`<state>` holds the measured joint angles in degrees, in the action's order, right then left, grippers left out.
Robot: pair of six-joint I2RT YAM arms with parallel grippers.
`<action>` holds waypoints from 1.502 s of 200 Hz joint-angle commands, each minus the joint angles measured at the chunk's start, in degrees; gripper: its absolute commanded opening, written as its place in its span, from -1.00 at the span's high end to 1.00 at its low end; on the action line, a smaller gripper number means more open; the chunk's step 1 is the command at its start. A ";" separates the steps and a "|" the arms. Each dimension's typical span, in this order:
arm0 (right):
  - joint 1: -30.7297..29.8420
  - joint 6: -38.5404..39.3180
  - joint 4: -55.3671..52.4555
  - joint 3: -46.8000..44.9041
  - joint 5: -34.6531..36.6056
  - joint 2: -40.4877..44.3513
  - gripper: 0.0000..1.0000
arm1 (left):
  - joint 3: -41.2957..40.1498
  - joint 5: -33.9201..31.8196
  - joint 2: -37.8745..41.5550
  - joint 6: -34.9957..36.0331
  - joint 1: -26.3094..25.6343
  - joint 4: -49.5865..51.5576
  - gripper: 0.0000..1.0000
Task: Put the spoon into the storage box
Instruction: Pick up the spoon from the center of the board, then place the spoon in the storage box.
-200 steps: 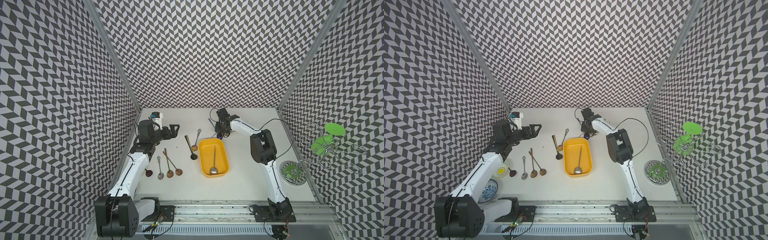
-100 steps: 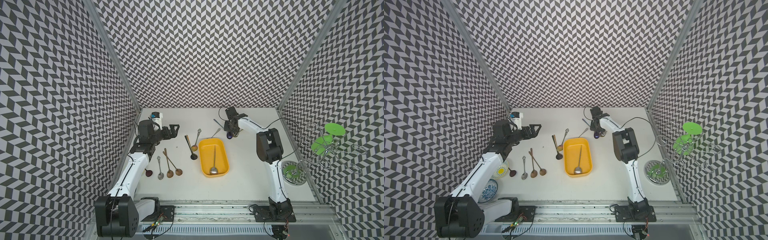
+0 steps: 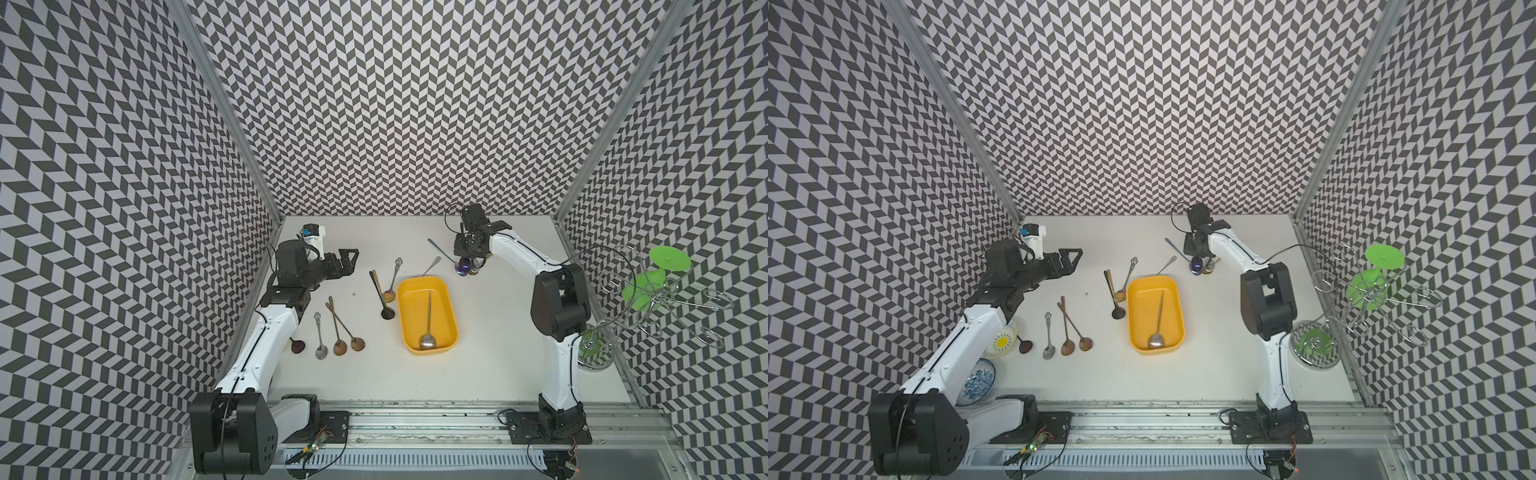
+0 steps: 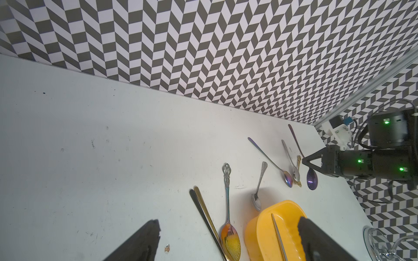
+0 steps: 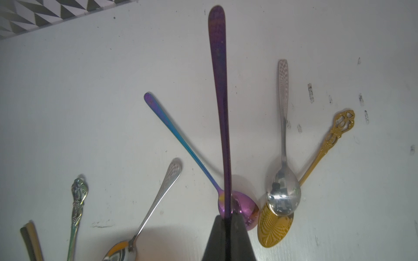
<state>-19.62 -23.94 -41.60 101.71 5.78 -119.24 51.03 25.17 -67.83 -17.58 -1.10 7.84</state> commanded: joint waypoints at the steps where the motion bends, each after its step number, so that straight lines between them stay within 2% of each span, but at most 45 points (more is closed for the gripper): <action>1: -1.46 0.81 0.66 -2.46 -1.38 5.20 1.00 | 0.22 -0.12 1.11 0.72 0.26 -0.63 -0.99; 119: -13.93 -5.54 -0.51 -21.56 -3.69 27.05 1.00 | -0.48 0.23 1.04 0.27 0.70 -1.60 -0.99; 187: -21.49 -10.50 1.42 -31.66 -4.75 32.21 1.00 | -0.41 0.57 1.31 1.71 0.65 -1.27 -0.99; 254: -23.53 -12.55 6.11 -36.20 -6.90 30.81 1.00 | 0.39 12.46 2.18 18.22 -0.84 3.13 -0.99; 277: -23.63 -13.18 6.69 -37.74 -6.89 30.65 1.00 | 2.02 13.09 1.81 26.55 -2.48 8.48 -0.99; 300: -23.63 -13.99 7.52 -38.90 -6.70 30.75 1.00 | 3.87 10.92 1.35 35.23 -5.13 13.88 -0.98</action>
<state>-42.96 -36.53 -37.39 63.61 -0.91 -88.68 51.81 35.73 -66.74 5.23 -3.88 14.37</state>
